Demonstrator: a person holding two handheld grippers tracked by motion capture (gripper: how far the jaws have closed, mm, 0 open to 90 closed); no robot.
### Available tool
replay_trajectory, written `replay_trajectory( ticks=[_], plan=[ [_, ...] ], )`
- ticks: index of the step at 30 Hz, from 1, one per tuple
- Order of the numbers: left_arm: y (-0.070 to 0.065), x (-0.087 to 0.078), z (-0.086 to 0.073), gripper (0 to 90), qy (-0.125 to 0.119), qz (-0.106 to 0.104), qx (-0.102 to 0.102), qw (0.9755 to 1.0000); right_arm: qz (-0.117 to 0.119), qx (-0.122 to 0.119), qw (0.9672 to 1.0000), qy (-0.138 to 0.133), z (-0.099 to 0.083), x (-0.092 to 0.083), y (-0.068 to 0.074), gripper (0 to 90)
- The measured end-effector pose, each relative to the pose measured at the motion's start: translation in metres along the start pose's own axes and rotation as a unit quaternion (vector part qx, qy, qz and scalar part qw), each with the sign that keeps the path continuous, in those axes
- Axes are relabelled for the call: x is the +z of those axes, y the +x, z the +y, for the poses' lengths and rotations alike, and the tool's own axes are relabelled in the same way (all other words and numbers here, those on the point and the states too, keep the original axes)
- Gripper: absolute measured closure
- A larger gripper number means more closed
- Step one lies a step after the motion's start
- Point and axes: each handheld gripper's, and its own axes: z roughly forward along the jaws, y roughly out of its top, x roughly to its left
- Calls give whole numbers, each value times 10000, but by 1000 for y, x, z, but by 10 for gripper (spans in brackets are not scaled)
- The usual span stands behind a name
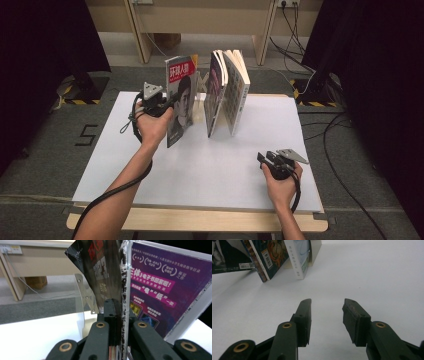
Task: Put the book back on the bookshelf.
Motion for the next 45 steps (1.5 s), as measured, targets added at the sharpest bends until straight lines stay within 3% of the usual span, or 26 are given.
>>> replay_trajectory(
  ticks=[23, 26, 35, 45],
  plan=[
    [0, 23, 1, 864, -356, 65, 95, 9993, -10, -65, 10000, 28, 0, 0, -2, 591],
    [1, 25, -1, 864, -344, 77, 80, 9993, 10, 26, 10000, 62, 0, 0, -1, 590],
    [1, 28, 1, 864, -405, 145, 116, 9990, 32, -60, 10000, 30, 0, 0, -1, 589],
    [5, 34, -1, 864, -521, 160, 34, 9985, 54, -106, 9999, 21, 0, 2, 0, 589]
  ],
)
